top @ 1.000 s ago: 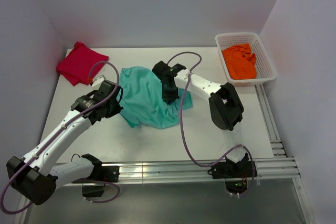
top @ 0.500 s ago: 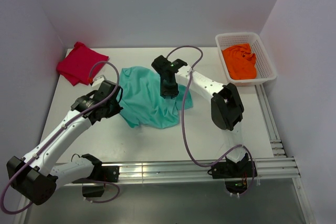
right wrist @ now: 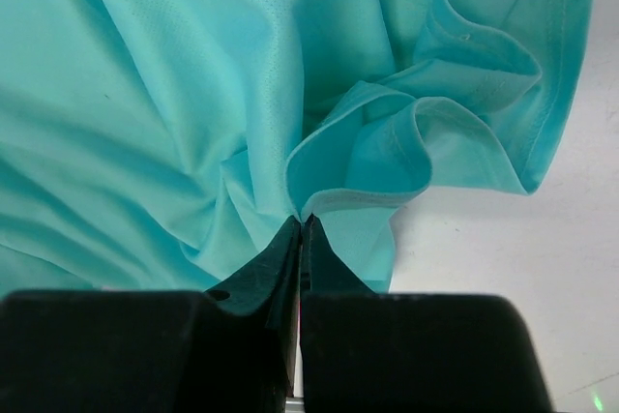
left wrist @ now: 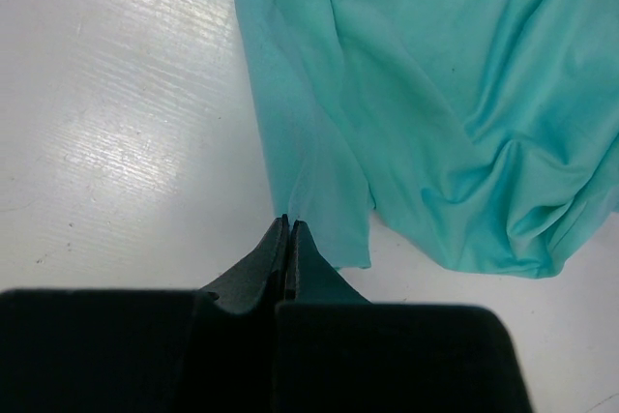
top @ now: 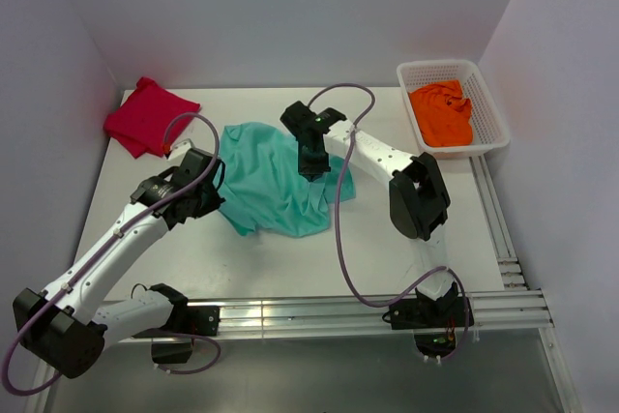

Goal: Fold and stack the t-shirts
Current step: Flatten the tshirt out

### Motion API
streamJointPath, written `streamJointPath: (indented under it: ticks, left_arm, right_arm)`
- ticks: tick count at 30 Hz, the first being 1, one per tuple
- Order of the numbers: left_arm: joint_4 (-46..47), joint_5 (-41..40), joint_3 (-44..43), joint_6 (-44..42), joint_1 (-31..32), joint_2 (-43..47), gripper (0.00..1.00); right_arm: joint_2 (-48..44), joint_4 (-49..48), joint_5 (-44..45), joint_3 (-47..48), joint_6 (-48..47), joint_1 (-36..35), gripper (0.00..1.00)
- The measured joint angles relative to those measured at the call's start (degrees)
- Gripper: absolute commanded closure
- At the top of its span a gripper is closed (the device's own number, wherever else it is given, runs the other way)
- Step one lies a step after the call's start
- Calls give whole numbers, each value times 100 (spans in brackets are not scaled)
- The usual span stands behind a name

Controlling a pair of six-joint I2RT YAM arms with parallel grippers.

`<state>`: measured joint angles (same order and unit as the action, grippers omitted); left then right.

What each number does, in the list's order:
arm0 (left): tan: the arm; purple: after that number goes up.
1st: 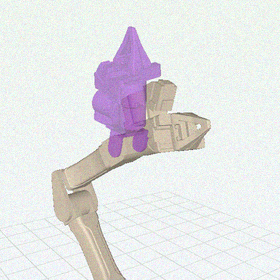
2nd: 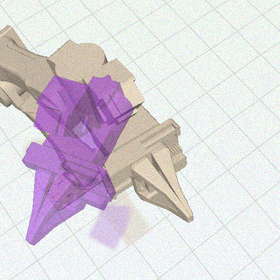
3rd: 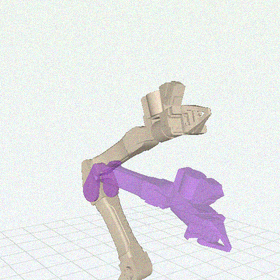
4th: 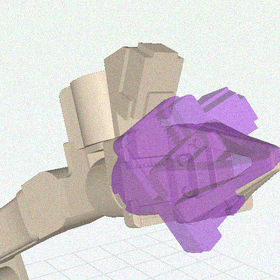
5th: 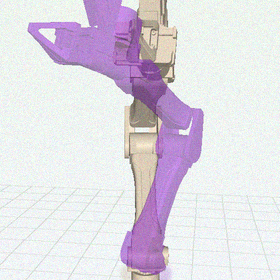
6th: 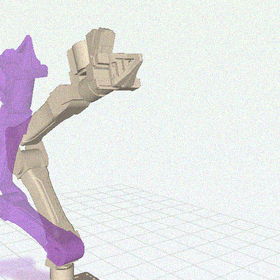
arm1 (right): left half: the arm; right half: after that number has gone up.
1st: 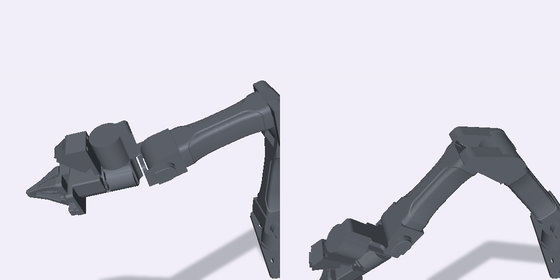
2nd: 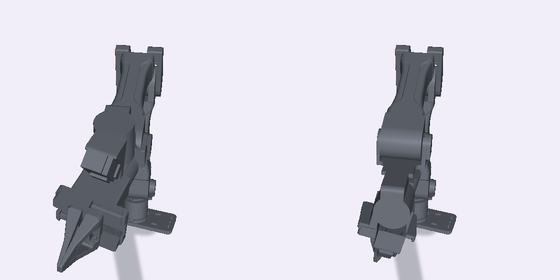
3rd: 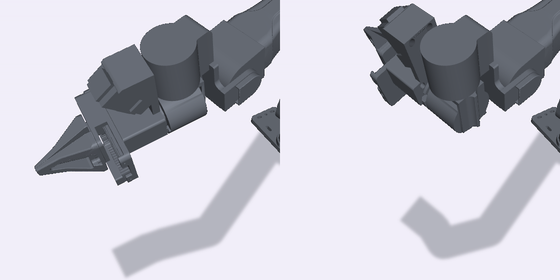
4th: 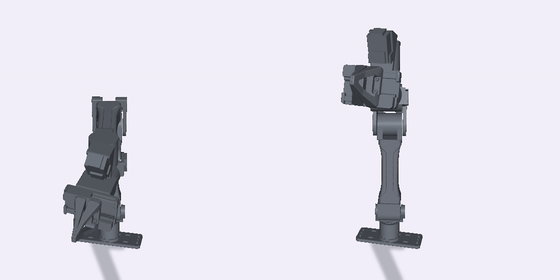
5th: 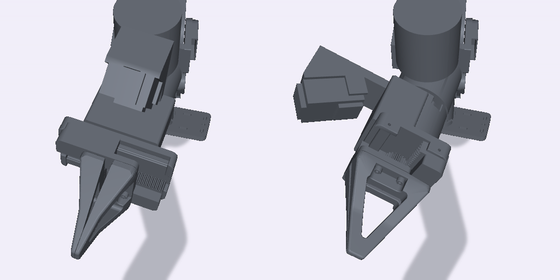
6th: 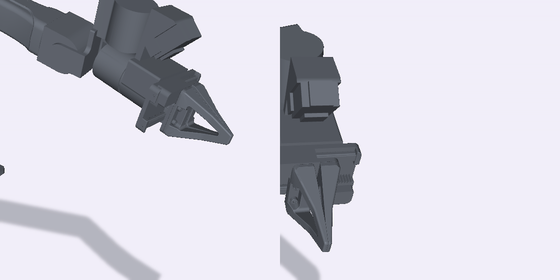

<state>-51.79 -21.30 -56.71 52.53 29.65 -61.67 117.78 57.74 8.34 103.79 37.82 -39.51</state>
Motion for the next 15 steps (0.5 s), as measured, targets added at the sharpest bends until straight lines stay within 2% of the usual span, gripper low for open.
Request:
streamJointPath:
  ticks: [5,8,12,15]
  left_arm:
    - [-142,-11,-107,-162,-63,-20,100]
    - [-426,-98,-765,-413,-96,-15,100]
    - [-640,-175,-1635,-691,-103,205,100]
    - [-898,-232,-2415,-876,-103,461,100]
  right_arm:
    - [-39,13,7,-46,0,42,100]
    - [-365,111,76,-114,-2,118,100]
    - [-1460,315,337,-116,0,249,100]
    - [-2859,483,638,-94,22,345,100]
